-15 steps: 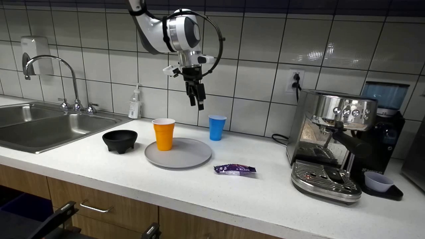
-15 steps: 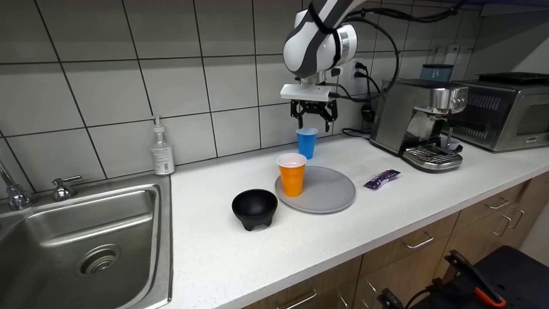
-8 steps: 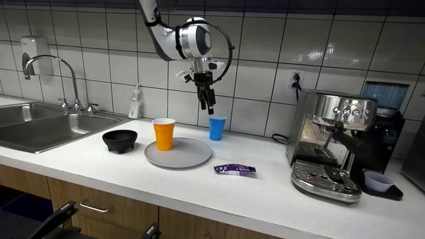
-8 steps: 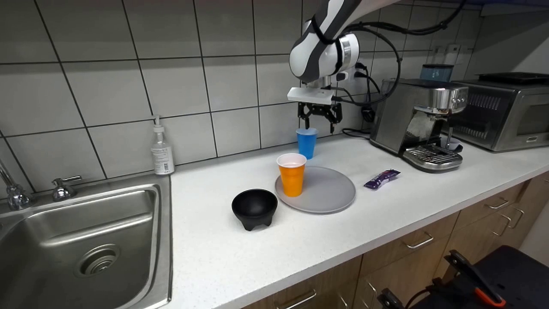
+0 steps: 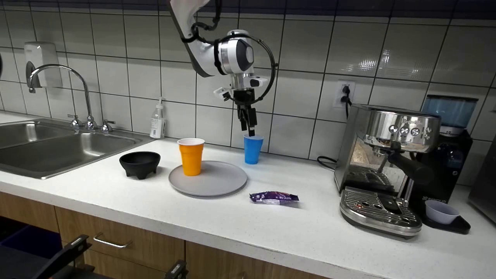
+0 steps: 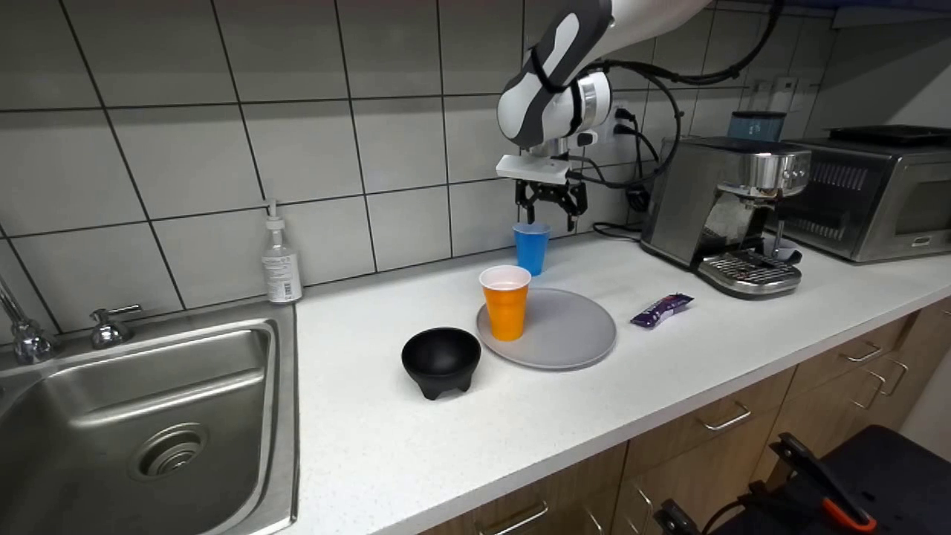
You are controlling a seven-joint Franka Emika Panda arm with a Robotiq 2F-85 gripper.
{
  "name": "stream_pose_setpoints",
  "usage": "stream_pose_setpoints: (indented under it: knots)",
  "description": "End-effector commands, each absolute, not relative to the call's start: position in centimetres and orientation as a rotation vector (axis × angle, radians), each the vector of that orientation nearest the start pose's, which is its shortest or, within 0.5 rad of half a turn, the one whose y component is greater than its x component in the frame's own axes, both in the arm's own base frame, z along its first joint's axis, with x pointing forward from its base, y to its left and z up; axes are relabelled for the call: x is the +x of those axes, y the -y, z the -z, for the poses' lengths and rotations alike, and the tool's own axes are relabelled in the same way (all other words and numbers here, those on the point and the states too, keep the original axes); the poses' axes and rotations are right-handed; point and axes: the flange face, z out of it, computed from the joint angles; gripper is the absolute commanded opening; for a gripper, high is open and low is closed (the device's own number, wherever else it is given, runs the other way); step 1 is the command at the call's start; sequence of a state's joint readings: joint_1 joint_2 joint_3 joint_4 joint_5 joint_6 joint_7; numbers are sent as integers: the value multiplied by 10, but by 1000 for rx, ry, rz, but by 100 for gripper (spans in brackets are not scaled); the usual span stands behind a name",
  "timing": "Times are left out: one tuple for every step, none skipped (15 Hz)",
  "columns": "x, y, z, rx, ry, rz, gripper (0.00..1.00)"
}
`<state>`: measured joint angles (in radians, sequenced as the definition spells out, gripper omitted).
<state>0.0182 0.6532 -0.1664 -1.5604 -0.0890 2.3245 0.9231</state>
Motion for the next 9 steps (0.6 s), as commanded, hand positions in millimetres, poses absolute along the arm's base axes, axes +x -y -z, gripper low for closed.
stream_pose_setpoints:
  knots:
    - [731, 98, -275, -2864, -1528, 240, 100]
    - [734, 100, -273, -2864, -1536, 235, 100]
    - [737, 102, -271, -2862, -1544, 230, 100]
    - [740, 104, -269, -2863, -1549, 224, 100]
    - [743, 106, -267, -2864, -1556, 218, 100]
    - [745, 108, -265, -2865, -1560, 212, 100]
    - [747, 109, -263, -2865, -1564, 205, 100]
    - [749, 110, -261, -2865, -1567, 200, 100]
    - [751, 112, -259, -2863, -1573, 193, 100]
